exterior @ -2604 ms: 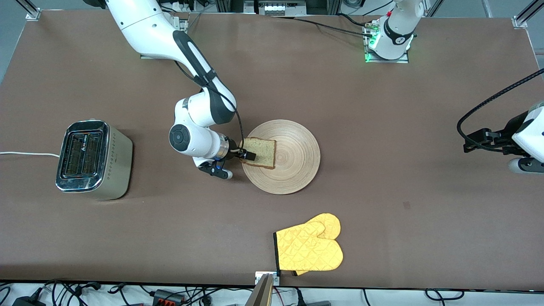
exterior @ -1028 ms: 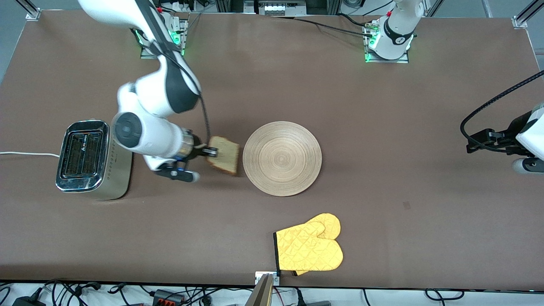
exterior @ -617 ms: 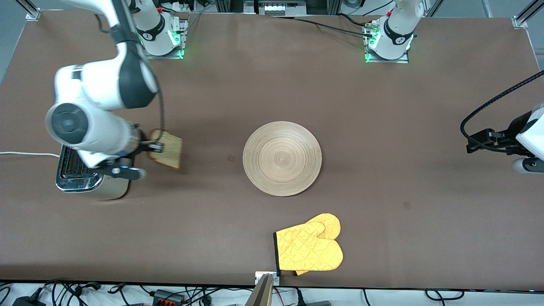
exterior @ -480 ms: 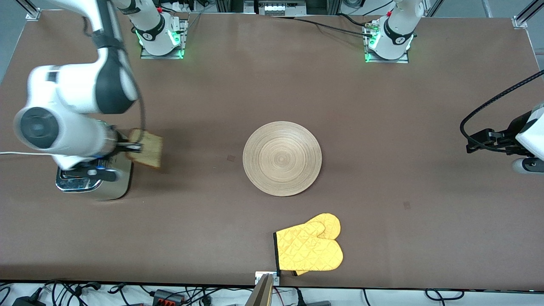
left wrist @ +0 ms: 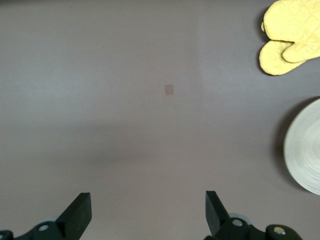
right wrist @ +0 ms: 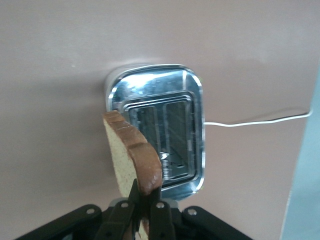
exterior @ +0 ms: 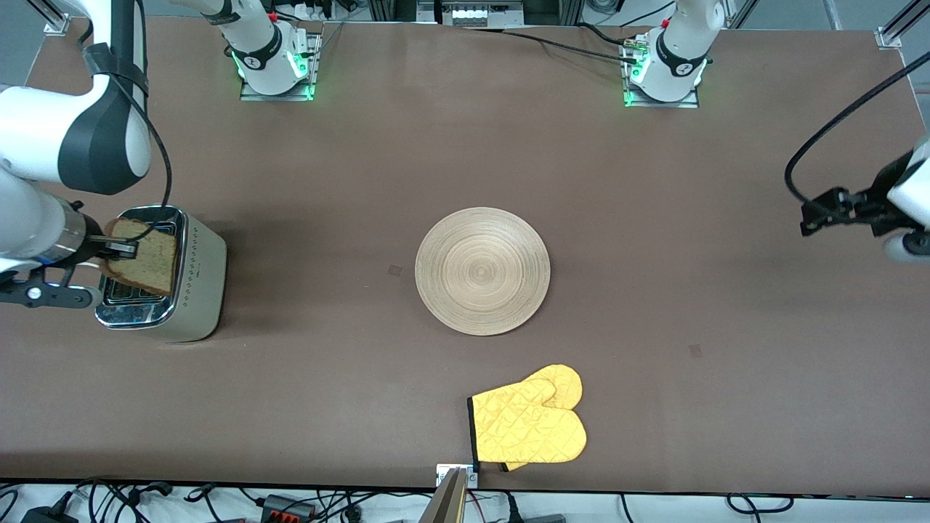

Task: Move plate and put bread in toaster
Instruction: 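Lift the bread with the right gripper and carry it over the toaster, then lower the bread upright into a toaster slot with the right gripper, then open the right gripper and raise it off the bread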

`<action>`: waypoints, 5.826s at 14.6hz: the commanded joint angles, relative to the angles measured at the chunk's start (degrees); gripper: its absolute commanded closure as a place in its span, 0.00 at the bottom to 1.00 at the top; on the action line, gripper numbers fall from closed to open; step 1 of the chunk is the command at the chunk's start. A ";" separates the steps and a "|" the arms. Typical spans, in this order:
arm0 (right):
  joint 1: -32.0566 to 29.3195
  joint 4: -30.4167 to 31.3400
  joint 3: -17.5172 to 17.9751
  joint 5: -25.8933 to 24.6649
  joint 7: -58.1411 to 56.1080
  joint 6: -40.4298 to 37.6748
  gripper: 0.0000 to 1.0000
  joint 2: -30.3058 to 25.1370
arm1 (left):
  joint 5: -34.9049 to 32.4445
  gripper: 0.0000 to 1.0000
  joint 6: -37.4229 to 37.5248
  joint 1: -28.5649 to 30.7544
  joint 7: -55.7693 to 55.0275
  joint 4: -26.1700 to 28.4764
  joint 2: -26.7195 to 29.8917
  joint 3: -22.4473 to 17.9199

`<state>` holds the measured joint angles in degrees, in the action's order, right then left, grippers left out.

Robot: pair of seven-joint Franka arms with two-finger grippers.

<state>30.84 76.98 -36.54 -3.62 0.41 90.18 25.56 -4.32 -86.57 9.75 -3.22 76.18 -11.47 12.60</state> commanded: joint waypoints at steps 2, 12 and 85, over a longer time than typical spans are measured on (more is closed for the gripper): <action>-1.22 0.45 -0.99 -1.39 -3.05 -0.79 1.00 0.37 | 2.82 0.00 -7.97 -10.61 -0.73 15.97 11.09 -11.97; -2.01 2.74 -0.90 -1.30 -2.96 0.00 1.00 2.38 | 3.35 0.00 -8.62 -13.35 -0.13 19.79 12.35 -14.62; -30.40 18.98 33.64 3.71 -1.91 10.46 0.00 -24.93 | 2.65 0.00 -9.94 -11.33 0.06 18.04 10.50 -14.80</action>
<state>1.33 87.78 -4.17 0.97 -1.85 98.17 7.27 -2.04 -96.78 -1.87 -3.71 95.89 -0.06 -2.23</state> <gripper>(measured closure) 0.000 0.000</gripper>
